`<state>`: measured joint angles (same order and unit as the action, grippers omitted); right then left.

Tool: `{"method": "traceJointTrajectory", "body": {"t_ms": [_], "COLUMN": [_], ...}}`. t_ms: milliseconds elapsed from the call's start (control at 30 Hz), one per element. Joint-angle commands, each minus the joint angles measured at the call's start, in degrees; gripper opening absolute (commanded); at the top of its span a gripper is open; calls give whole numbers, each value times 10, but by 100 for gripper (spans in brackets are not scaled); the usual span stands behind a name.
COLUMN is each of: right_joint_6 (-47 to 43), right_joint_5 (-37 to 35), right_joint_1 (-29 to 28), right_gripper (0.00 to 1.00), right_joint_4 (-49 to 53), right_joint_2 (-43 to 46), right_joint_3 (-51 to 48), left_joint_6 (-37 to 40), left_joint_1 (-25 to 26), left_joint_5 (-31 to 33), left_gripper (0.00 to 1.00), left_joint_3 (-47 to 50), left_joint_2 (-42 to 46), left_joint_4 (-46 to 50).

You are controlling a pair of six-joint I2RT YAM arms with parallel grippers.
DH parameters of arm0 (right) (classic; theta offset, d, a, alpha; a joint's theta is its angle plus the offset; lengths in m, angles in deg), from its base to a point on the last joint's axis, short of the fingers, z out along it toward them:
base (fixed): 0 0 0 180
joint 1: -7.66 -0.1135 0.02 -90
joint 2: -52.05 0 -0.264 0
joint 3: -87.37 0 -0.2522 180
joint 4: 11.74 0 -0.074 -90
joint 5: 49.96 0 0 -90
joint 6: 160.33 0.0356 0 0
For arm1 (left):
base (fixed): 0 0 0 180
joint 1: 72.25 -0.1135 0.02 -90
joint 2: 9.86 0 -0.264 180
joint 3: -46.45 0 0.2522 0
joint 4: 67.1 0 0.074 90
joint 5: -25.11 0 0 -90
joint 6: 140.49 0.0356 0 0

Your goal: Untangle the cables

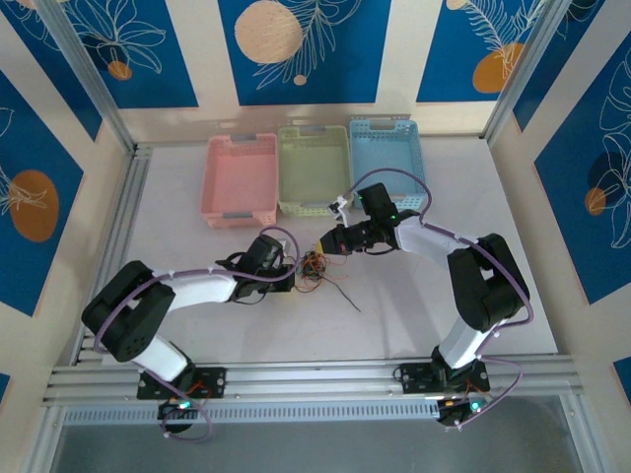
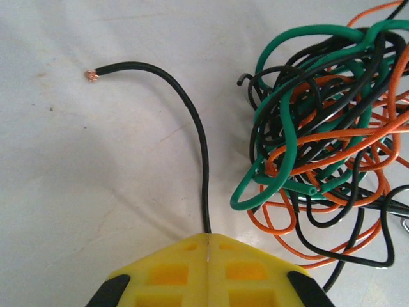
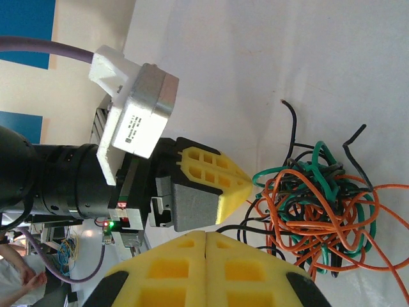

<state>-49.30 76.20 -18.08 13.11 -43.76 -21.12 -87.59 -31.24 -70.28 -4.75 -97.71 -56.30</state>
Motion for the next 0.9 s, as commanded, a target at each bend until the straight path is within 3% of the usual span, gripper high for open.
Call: {"method": "traceJointTrajectory", "body": {"t_ms": [0, 200, 533, 867], "right_joint_6": [4, 34, 151, 227], "right_joint_5": [6, 8, 6, -15], "right_joint_1": [4, 24, 113, 173], "right_gripper": [0, 0, 0, 0], "right_joint_4": [-3, -43, -148, -194], "right_joint_2": [0, 14, 22, 19], "right_joint_3": [-4, -29, -91, -128], "left_joint_6": [15, 31, 33, 47], "left_joint_1": [5, 4, 2, 2], "left_joint_5": [41, 119, 199, 278], "left_gripper": [0, 0, 0, 0], "left_joint_3": [2, 9, -5, -74], "left_joint_2": [49, 167, 377, 488], "left_joint_4": [40, 155, 338, 477]}}
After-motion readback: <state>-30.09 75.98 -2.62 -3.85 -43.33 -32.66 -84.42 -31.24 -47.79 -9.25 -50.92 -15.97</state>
